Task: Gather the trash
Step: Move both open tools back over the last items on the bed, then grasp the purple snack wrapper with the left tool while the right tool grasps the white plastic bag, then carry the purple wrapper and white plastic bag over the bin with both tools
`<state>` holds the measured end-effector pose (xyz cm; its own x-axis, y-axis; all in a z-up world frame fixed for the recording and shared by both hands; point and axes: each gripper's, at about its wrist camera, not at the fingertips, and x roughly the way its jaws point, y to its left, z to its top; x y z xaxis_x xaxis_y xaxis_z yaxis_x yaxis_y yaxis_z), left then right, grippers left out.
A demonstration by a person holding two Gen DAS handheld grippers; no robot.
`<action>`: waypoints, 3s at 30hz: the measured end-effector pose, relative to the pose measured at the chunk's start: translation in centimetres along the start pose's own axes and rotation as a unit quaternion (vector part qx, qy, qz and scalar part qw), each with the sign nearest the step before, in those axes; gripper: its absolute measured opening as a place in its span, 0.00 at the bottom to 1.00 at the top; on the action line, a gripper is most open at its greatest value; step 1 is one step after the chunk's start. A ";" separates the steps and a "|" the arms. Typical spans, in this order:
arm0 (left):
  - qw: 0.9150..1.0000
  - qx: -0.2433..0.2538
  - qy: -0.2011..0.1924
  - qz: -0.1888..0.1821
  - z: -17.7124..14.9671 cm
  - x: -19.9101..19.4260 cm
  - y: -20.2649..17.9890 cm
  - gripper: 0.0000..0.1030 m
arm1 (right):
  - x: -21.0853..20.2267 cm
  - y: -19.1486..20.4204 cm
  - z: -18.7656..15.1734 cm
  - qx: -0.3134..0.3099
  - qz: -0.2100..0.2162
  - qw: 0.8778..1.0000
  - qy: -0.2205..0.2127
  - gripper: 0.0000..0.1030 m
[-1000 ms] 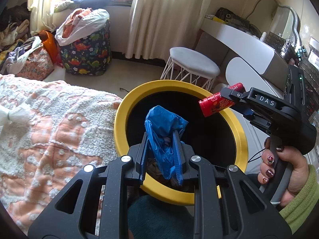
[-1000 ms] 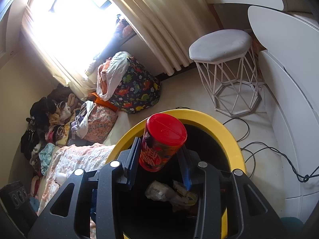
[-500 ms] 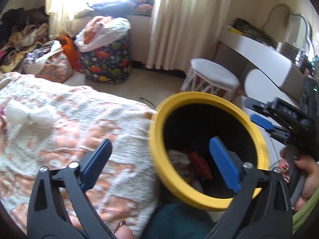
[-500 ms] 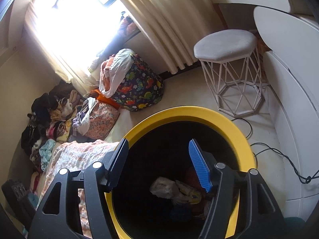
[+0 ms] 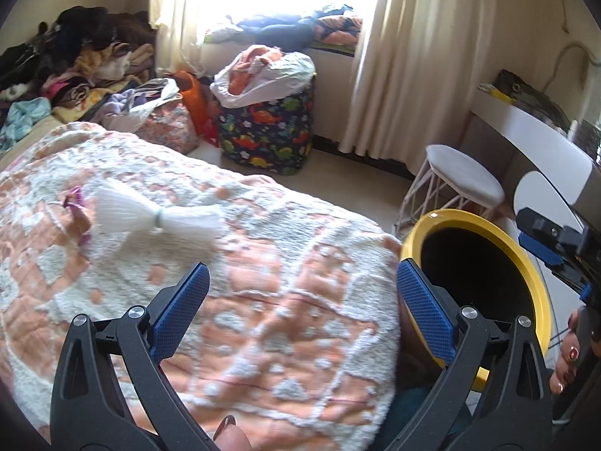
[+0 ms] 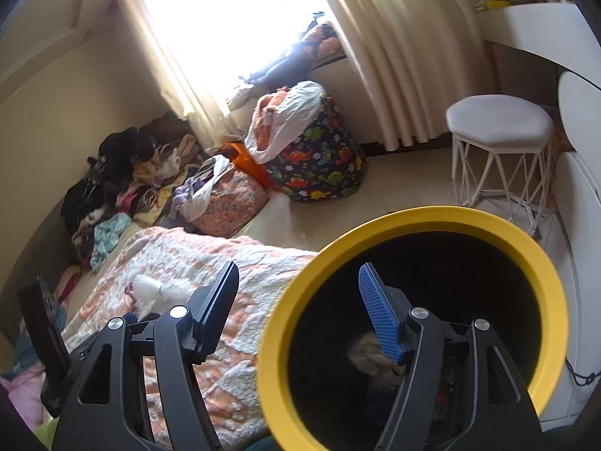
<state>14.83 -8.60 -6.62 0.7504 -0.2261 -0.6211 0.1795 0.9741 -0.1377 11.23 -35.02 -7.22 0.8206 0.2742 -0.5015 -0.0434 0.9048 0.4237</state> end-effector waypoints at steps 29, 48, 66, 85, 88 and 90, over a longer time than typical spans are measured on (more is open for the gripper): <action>0.981 -0.175 -0.013 0.081 1.4 0.3 20.5 0.85 | 17.1 17.3 -2.9 -0.181 0.084 0.968 0.151 0.62; 0.970 -0.234 0.033 0.055 0.7 4.5 22.7 0.37 | 20.1 15.1 -4.3 -0.114 0.097 0.971 0.187 0.07; 0.980 -0.192 0.044 0.021 -0.3 2.4 15.9 0.21 | 10.5 10.0 -3.4 -0.077 0.100 0.984 0.128 0.06; 0.992 -0.119 0.035 -0.039 1.3 1.4 6.6 0.21 | 3.8 2.4 -1.2 -0.028 0.049 0.996 0.074 0.06; 0.992 -0.110 0.035 -0.045 1.3 1.2 5.5 0.21 | 3.1 1.3 -1.2 -0.020 0.040 0.997 0.070 0.06; 0.993 -0.102 0.035 -0.049 1.4 1.2 4.7 0.21 | 2.7 0.7 -1.2 -0.017 0.033 0.997 0.068 0.06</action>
<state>17.44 -4.27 -6.92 0.6880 -0.3255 -0.6486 0.1106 0.9303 -0.3496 12.74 -33.22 -9.15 0.7309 0.3727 -0.5718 -0.1163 0.8935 0.4338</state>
